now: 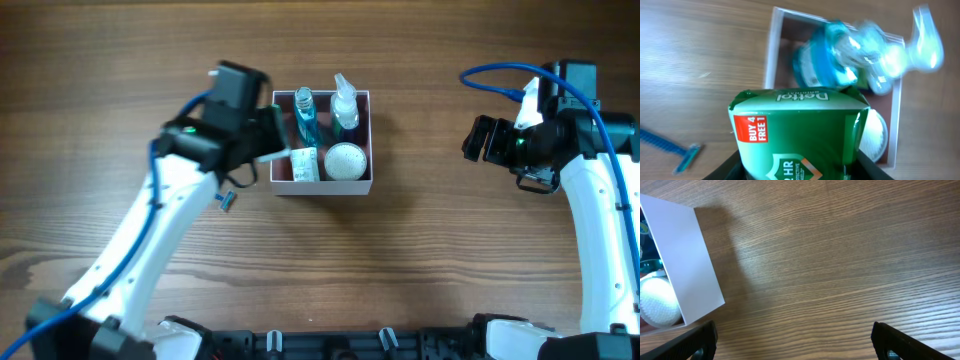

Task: Pack container
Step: 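Lower the green Dettol soap box into the box front-left corner, release, then move left gripper left to the blue razor on the table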

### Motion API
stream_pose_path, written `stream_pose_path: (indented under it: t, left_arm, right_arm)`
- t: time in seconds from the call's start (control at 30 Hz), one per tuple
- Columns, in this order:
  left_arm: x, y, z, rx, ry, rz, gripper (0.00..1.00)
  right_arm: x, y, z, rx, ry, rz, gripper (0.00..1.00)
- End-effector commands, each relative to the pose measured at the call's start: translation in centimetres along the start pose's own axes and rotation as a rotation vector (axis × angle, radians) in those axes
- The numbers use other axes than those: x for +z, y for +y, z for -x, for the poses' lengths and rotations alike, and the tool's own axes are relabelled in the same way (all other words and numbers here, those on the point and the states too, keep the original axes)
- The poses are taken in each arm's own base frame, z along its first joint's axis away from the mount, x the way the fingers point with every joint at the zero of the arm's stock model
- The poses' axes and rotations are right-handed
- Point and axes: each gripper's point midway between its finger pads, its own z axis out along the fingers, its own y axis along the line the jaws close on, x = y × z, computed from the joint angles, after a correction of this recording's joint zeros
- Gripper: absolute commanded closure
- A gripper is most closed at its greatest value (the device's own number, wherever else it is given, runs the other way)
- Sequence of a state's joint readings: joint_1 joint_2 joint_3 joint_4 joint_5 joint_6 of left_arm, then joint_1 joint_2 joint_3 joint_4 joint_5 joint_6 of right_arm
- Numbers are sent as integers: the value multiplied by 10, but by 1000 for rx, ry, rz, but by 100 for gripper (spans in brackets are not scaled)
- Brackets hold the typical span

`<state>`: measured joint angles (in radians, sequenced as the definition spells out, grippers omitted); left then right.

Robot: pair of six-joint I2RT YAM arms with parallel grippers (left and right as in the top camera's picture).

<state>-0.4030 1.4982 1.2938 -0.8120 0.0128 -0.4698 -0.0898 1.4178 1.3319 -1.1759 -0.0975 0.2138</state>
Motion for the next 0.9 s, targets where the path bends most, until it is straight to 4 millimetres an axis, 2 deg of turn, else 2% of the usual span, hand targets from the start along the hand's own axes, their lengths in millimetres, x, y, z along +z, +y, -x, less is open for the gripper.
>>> stream_pose_path:
  t: [0.0,0.13,0.23,0.27,0.37,0.43,0.5,0.6,0.67,0.87]
  left_arm:
    - [26,-13,-10,146,42,20,96]
    - [50,-7,-21,149,104,58,95]
    - [64,-2,-28,150,142,80,89]
    - [68,-1,-30,151,152,85,84]
    - [72,1,-30,152,154,97,60]
    - [72,2,-29,155,147,103,52]
    - [72,2,-28,156,145,105,40]
    - [72,2,-28,170,144,105,36]
    - [71,2,-27,177,142,103,22]
    - [62,1,-20,170,119,95,27]
  right_arm:
    - [3,0,-3,-9,17,5,0]
    - [3,0,-4,-9,22,4,0]
    - [3,0,-4,-9,23,5,0]
    - [3,0,-4,-9,23,4,0]
    - [3,0,-5,-9,24,4,0]
    - [3,0,-5,-8,25,4,0]
    - [3,0,-5,-9,25,4,0]
    - [3,0,-5,-9,25,4,0]
    - [3,0,-5,-8,26,4,0]
    - [3,0,-5,-9,26,4,0]
